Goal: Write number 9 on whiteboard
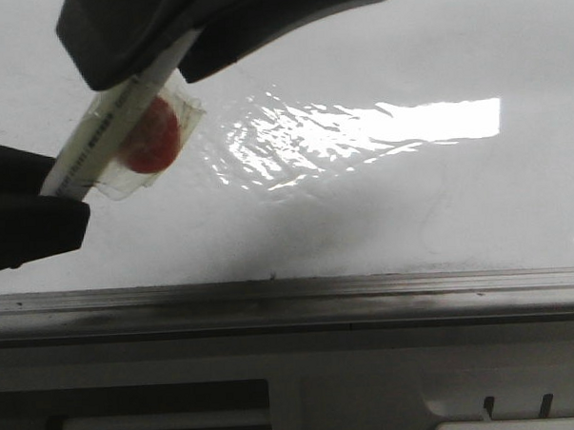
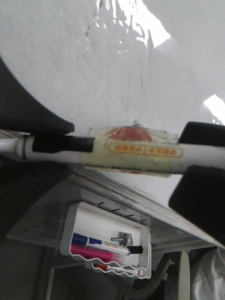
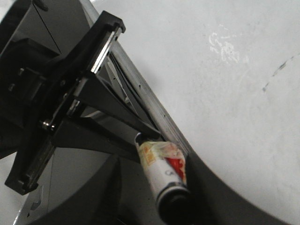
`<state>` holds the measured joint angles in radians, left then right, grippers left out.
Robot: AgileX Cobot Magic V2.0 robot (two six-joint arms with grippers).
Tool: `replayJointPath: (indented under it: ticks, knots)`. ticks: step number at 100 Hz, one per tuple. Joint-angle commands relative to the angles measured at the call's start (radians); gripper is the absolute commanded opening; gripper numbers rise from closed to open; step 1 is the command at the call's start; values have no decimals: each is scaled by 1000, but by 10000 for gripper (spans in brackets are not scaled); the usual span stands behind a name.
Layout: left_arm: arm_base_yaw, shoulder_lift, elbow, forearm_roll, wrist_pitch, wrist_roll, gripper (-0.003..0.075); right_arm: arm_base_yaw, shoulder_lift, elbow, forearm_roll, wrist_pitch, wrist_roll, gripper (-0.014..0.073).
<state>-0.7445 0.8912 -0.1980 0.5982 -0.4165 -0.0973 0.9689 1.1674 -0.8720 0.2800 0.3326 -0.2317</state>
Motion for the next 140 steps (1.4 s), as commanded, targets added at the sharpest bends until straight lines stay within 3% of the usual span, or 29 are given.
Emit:
replayJointPath:
  ticks: [1, 14, 25, 39, 55, 71, 92, 104, 122, 140]
  knots:
    - [-8, -9, -27, -18, -83, -6, -20, -2, -16, -36, 20, -62, -11, 202]
    - [-8, -9, -27, -20, -83, -6, -9, -2, -16, -36, 20, -58, -11, 32]
    - [-8, -9, -27, -27, -83, -6, 112, -2, -16, -36, 20, -56, -11, -77]
    - [-8, -9, -27, -32, -107, -6, 255, -2, -16, -36, 20, -56, -11, -76]
    - [-8, -22, -27, -84, -126, -6, 253, -3, -18, -36, 20, -56, -11, -76]
    - [-8, -95, -27, -257, -123, -4, 253, -13, -34, -36, 20, -56, -11, -76]
    - [-1, -244, -27, -495, -99, 45, 253, -113, -125, -39, 22, -56, 27, -73]
    - [14, -288, -27, -528, -52, 77, 253, -198, -151, -75, 22, -19, 111, -64]
    - [15, -291, -27, -530, -45, 77, 253, -300, -120, -164, 20, 85, 111, -64]
    - [15, -291, -27, -530, -43, 77, 253, -357, -66, -216, 12, 102, 111, -64]
